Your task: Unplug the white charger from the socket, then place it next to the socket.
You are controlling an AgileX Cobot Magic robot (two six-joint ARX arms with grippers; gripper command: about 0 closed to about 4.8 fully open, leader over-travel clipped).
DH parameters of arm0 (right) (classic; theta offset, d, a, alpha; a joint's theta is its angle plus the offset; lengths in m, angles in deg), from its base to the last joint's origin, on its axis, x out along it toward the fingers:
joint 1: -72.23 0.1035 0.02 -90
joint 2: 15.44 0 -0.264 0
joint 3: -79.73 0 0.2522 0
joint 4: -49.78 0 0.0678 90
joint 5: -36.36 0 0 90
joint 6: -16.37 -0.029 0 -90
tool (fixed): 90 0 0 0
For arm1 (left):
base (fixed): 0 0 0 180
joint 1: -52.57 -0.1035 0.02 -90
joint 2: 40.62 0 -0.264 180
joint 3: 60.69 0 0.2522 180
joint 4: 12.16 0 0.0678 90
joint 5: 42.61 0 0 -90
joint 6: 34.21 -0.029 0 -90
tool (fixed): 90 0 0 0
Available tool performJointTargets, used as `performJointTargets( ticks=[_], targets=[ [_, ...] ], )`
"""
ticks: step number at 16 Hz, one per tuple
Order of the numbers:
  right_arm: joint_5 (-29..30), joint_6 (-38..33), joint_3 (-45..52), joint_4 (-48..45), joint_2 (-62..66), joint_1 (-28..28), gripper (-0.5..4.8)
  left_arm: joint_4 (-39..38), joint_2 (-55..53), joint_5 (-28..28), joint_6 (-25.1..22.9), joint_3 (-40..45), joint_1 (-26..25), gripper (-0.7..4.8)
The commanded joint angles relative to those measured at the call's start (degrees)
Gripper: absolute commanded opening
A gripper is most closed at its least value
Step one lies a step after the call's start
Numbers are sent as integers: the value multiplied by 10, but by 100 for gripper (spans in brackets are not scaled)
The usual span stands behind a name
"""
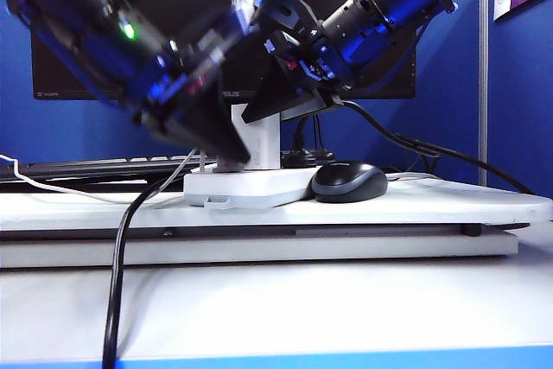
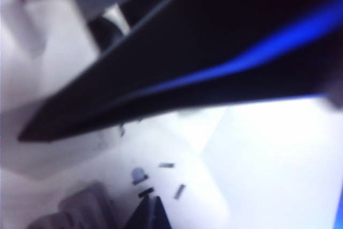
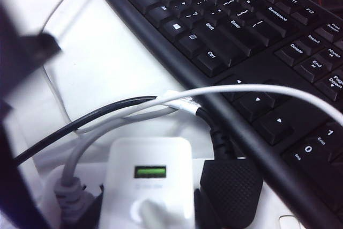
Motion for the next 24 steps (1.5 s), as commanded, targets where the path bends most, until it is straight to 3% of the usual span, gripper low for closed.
performJointTargets(
  ticks=[1, 5, 8, 11, 12, 14, 16, 19, 21, 24],
  targets=[
    [1, -1, -2, -11, -1, 1, 49, 34, -21, -1, 100, -1, 0, -5],
    [1, -1, -2, -11, -1, 1, 49, 47, -26, -2, 218, -1, 1, -5],
    [-1, -3, -2, -21, -1, 1, 48, 44, -26, -4, 256, -1, 1, -5],
    [-1, -1, -2, -37, -2, 1, 48, 43, -27, -7, 265, -1, 1, -5],
    [1, -4, -2, -41, -3, 1, -6, 38, -27, -17, 276, -1, 1, -5],
    [1, -10, -3, -41, -6, 1, -6, 37, -27, -17, 274, -1, 1, -5],
    [0, -75, -3, -43, -6, -2, -6, 36, -27, -17, 270, -1, 1, -5],
    [0, -48, -3, -53, -6, -3, -5, 35, -29, -17, 270, -1, 1, -5],
    [1, -85, -4, -72, -7, -3, -6, 28, -38, -19, 268, -1, 1, -5],
    [-1, -80, -4, -84, -11, -3, -6, 18, -47, -17, 244, -1, 1, -5]
  ],
)
